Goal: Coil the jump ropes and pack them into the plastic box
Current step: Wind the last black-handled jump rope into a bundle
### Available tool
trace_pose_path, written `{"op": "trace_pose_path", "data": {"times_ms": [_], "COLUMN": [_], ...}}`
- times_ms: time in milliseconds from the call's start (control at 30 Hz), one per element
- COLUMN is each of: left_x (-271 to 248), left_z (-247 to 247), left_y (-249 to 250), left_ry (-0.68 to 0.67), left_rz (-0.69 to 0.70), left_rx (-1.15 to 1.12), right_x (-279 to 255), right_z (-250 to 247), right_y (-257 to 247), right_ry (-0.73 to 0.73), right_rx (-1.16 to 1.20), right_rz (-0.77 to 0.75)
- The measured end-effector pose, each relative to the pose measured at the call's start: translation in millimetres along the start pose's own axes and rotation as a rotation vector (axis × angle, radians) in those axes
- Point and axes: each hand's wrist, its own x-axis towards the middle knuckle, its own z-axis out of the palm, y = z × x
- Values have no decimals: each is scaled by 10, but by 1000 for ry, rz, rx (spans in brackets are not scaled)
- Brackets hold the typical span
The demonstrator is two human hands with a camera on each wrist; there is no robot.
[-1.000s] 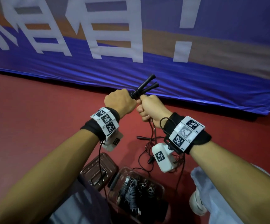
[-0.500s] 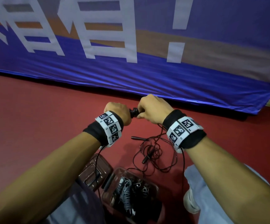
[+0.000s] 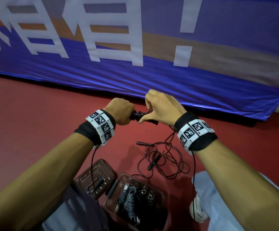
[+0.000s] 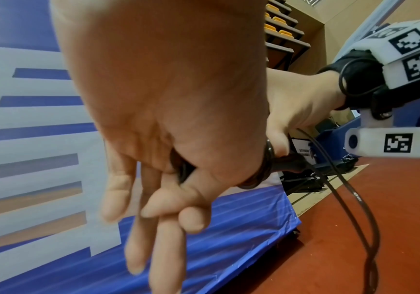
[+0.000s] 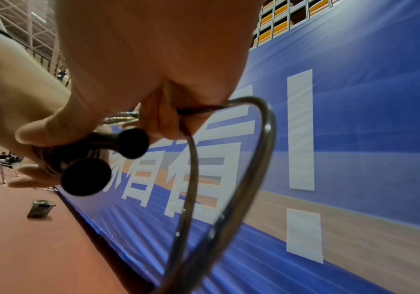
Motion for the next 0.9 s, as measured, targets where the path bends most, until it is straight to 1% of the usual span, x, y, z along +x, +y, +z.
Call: {"op": "trace_pose_path", "data": {"times_ms": [67, 167, 233, 367, 433, 567, 633, 733, 833, 900], "left_x": [-12, -32, -57, -132, -160, -156, -167, -192, -201, -212], "left_z": [-3, -36, -78, -190, -244, -247, -241, -243, -239, -215], "left_y": [-44, -93, -126, -199, -234, -286, -290, -270, -252, -243], "left_ry": [29, 95, 142, 244, 299, 411, 466, 552, 607, 640], "left_rz": [30, 83, 106, 136, 166, 270, 322, 389, 427, 423], "left_rx": [-22, 10, 20, 54, 73, 77, 55, -2, -76, -136], "right_x": [0, -3, 6, 25, 8, -10, -25, -55, -65, -63], "right_z": [9, 43, 79, 138, 142, 92, 30, -20, -10, -12], "right_y": [15, 16, 33, 63, 30, -28, -51, -74, -82, -88], "right_ry": [-15, -97, -139, -118, -132, -208, -264, -352, -321, -285], "right_rx": [-1, 51, 165, 417, 519, 638, 737, 824, 823, 801], "right_rz": [10, 56, 80, 100, 110, 126, 152, 145, 162, 153]}}
